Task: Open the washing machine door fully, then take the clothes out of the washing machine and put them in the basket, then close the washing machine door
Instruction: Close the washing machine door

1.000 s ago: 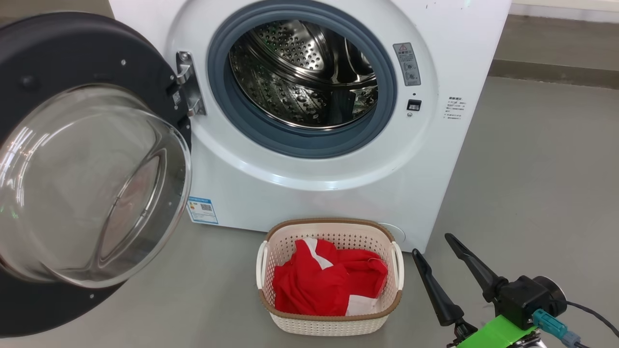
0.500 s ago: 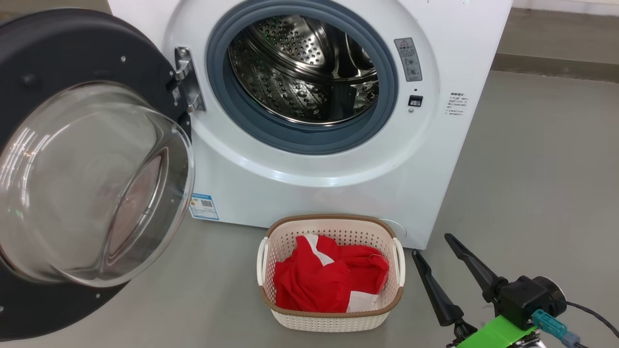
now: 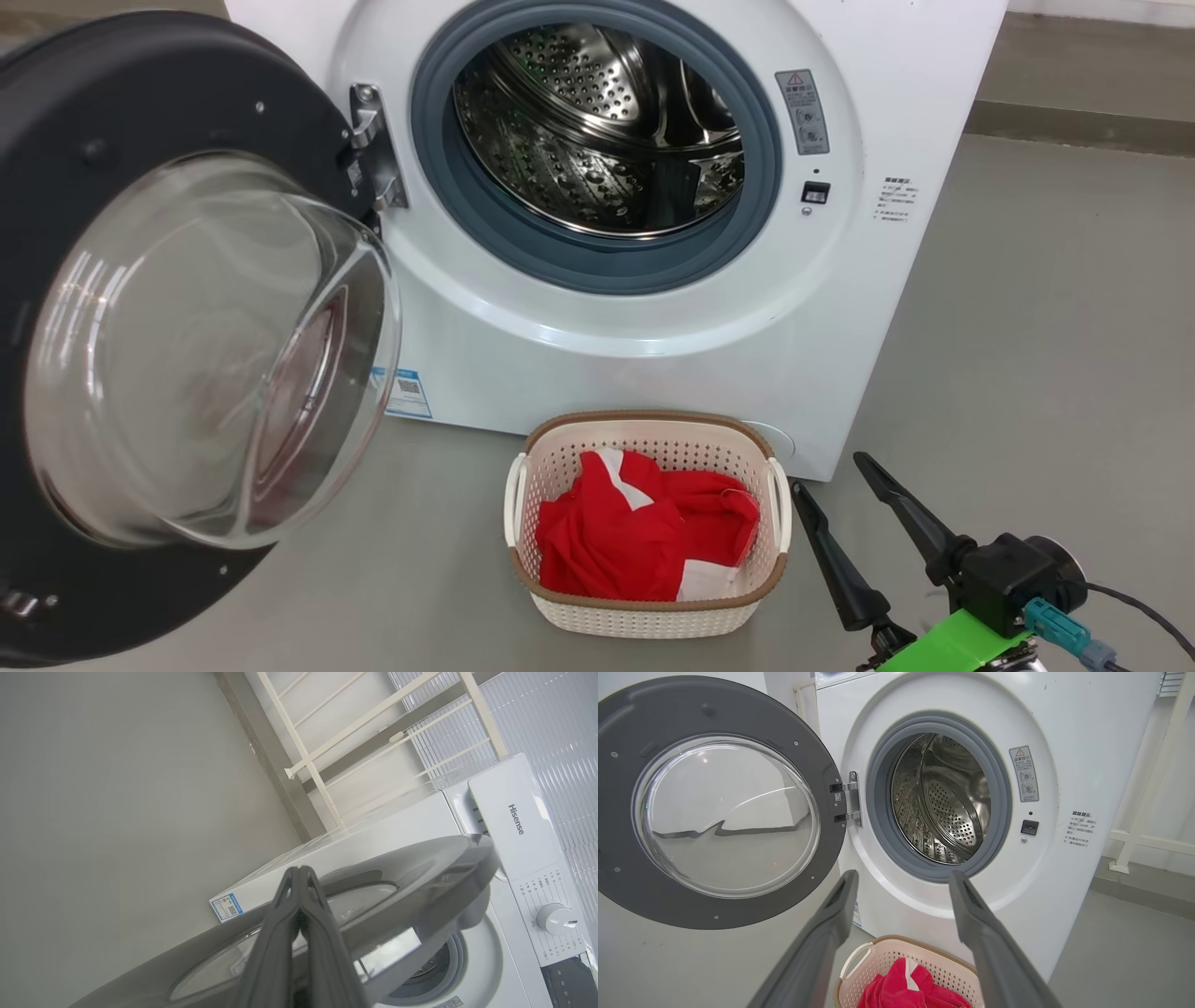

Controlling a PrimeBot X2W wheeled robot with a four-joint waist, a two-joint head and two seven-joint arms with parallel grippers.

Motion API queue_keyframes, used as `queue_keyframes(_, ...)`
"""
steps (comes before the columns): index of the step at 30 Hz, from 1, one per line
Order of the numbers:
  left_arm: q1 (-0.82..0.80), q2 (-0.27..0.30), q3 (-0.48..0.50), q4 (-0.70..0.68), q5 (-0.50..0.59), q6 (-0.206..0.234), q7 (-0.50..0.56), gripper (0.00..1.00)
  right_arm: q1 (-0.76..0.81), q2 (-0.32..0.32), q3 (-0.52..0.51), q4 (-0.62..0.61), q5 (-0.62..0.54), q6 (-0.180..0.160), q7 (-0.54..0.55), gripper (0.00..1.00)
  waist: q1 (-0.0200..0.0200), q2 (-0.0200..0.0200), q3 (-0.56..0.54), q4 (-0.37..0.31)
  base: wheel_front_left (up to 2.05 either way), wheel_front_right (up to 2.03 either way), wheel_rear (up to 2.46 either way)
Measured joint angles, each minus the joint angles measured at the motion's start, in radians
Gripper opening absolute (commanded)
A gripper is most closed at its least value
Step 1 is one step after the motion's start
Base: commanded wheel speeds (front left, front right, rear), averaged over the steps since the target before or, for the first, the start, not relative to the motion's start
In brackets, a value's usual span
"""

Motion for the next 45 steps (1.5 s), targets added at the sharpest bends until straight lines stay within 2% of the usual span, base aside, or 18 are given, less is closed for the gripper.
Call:
queue_keyframes(3,0.022,-0.031,0.010,-0.047,-0.024,0.000,0.029,0.00,0.000,0.004,0.000,0.001,0.001,0.000,0.000,1.00,0.0000,0.0000,0.000,0.004,0.00,0.00,0.00)
queue_keyframes(7,0.024,-0.100,0.062,-0.108,-0.117,0.005,0.092,0.00,0.000,0.013,0.000,0.002,0.002,0.000,0.000,1.00,0.0000,0.0000,0.001,0.008,0.00,0.00,0.00)
queue_keyframes(11,0.032,-0.158,0.081,-0.194,-0.173,0.039,0.150,0.00,0.000,0.018,0.000,0.003,0.002,0.000,0.000,1.00,0.0000,0.0000,0.001,0.009,0.00,0.00,0.00)
queue_keyframes(25,0.192,-0.312,0.075,-0.578,-0.239,0.126,0.314,0.00,0.000,0.018,-0.002,0.005,0.007,0.000,0.000,1.00,0.0000,0.0000,0.013,-0.015,0.00,0.00,0.00)
queue_keyframes(36,0.296,-0.353,0.009,-0.729,-0.323,0.184,0.340,0.00,0.000,0.018,-0.006,0.007,0.007,0.000,0.000,1.00,0.0000,0.0000,0.021,-0.047,0.00,0.00,0.00)
queue_keyframes(45,0.393,-0.353,-0.127,-0.807,-0.462,0.228,0.264,0.00,-0.001,0.017,-0.015,0.009,0.007,0.000,0.000,1.00,0.0000,0.0000,0.027,-0.080,0.00,0.00,0.00)
